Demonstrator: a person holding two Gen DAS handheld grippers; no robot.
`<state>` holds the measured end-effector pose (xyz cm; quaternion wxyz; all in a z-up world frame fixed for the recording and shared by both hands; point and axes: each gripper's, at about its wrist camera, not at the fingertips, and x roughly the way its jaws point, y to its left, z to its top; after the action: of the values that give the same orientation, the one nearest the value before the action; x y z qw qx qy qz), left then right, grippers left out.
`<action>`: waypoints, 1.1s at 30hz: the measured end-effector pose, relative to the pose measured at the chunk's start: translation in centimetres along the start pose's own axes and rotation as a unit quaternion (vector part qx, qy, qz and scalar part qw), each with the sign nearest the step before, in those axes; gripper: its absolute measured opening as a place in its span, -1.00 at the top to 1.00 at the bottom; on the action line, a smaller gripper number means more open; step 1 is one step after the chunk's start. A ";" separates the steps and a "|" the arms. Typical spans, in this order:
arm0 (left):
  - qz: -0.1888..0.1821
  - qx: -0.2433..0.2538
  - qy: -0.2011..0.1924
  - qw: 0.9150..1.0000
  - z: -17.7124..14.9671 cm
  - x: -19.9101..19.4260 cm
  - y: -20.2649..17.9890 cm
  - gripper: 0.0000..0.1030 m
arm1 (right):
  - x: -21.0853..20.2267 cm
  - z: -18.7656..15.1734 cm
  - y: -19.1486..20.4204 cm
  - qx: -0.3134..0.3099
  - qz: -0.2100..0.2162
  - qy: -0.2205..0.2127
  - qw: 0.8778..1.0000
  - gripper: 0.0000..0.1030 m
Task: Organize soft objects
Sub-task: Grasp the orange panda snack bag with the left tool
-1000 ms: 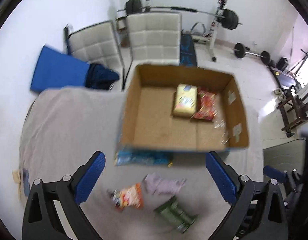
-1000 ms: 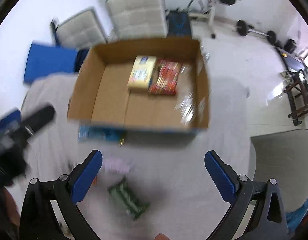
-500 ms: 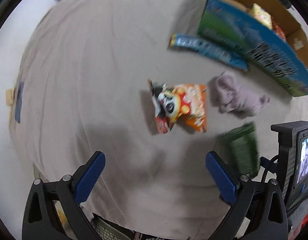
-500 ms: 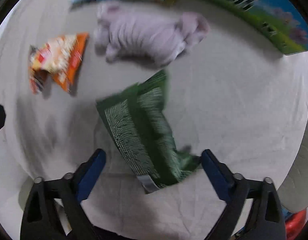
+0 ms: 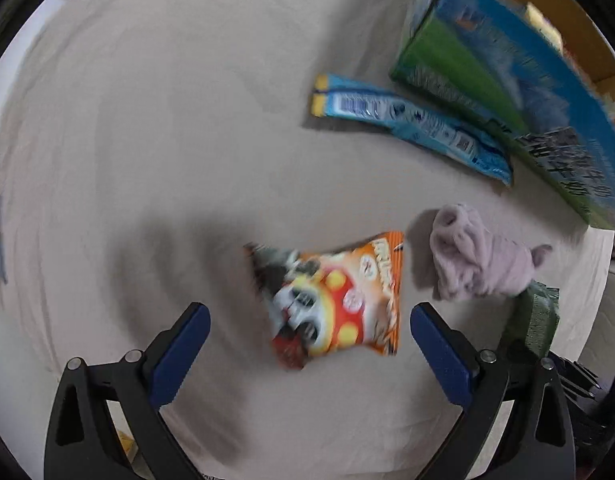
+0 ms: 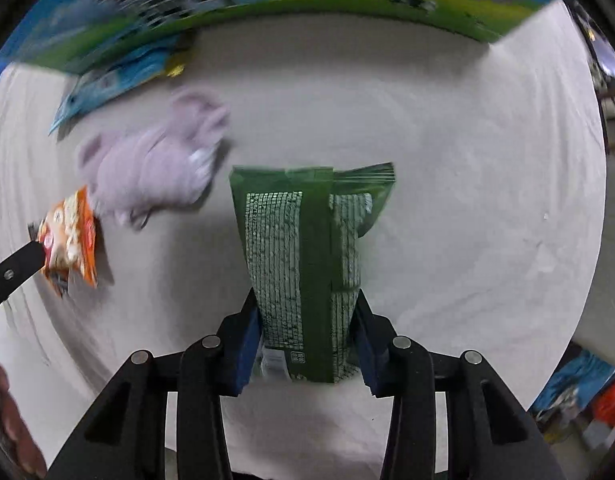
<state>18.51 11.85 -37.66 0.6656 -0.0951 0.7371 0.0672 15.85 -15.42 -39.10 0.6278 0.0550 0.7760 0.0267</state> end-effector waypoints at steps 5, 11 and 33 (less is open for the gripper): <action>0.006 0.021 0.038 0.999 0.9 2.9 -1.0 -0.94 | 0.0 0.7 -1.0 0.010 0.008 0.004 1.000 -0.10; 0.015 0.029 0.035 0.999 0.1 3.8 -2.0 -0.36 | 0.8 1.9 0.5 0.011 0.009 0.016 1.000 -0.10; 0.016 0.068 -0.072 0.995 -11.3 -5.1 -8.9 -0.09 | -1.8 -2.9 0.9 -0.025 0.008 -0.018 0.999 0.35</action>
<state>10.11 0.94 -31.13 0.7209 -0.0328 0.6914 0.0344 13.43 -14.67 -36.67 0.6430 0.0460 0.7628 0.0504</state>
